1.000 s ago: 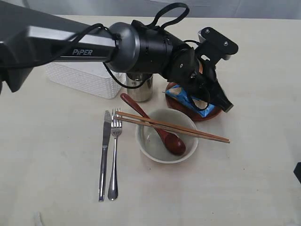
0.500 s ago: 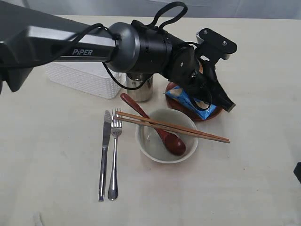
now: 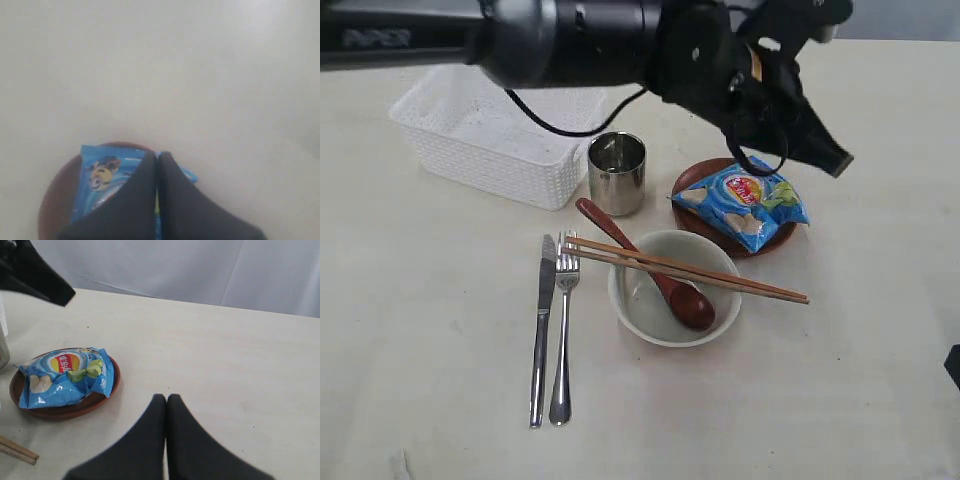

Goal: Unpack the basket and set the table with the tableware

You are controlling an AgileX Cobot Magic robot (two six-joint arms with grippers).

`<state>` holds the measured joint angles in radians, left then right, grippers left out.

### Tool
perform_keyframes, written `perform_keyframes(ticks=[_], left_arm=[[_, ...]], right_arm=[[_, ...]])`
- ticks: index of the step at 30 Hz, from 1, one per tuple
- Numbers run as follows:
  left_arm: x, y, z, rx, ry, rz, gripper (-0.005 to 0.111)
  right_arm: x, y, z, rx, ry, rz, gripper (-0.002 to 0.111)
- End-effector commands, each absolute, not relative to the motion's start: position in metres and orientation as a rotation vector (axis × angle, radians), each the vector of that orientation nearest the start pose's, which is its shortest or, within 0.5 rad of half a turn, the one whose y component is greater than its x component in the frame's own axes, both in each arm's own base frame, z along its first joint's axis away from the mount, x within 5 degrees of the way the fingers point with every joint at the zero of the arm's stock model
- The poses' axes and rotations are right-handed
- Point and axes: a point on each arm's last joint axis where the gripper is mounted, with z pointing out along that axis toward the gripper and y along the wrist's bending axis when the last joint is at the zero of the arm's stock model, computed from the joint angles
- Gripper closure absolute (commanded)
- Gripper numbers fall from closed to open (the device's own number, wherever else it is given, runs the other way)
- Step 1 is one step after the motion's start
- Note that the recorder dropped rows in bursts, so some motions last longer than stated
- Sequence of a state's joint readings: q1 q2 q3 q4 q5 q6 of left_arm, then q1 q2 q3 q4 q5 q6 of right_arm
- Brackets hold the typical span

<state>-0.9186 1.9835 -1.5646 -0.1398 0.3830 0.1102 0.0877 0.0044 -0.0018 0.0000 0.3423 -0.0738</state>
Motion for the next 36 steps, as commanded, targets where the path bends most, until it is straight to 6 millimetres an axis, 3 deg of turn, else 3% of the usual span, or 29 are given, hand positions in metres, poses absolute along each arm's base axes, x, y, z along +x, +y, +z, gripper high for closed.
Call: perform_keyframes(ticks=[1, 5, 10, 22, 26, 31, 36], left_arm=[[0.264, -0.353, 0.289, 1.06, 2.056, -0.545, 0.107], [0.248, -0.332, 0.313, 1.042, 2.018, -0.56, 0.107], [0.221, -0.296, 0.324, 1.0, 1.987, -0.579, 0.107], [0.141, -0.191, 0.365, 0.9, 1.814, -0.654, 0.107], [0.103, -0.142, 0.384, 0.836, 1.675, -0.702, 0.107], [0.063, -0.091, 0.393, 0.817, 1.594, -0.734, 0.107], [0.042, -0.065, 0.395, 0.828, 1.579, -0.742, 0.107]], right_arm=[[0.053, 0.004, 0.183, -0.149, 1.816, -0.002, 0.108], [0.053, 0.004, 0.183, -0.149, 1.816, -0.002, 0.108], [0.053, 0.004, 0.183, -0.149, 1.816, -0.002, 0.108], [0.053, 0.004, 0.183, -0.149, 1.816, -0.002, 0.108], [0.053, 0.004, 0.183, -0.144, 1.816, 0.006, 0.108], [0.053, 0.004, 0.182, -0.144, 1.82, 0.006, 0.108], [0.053, 0.004, 0.182, -0.144, 1.82, 0.006, 0.108]])
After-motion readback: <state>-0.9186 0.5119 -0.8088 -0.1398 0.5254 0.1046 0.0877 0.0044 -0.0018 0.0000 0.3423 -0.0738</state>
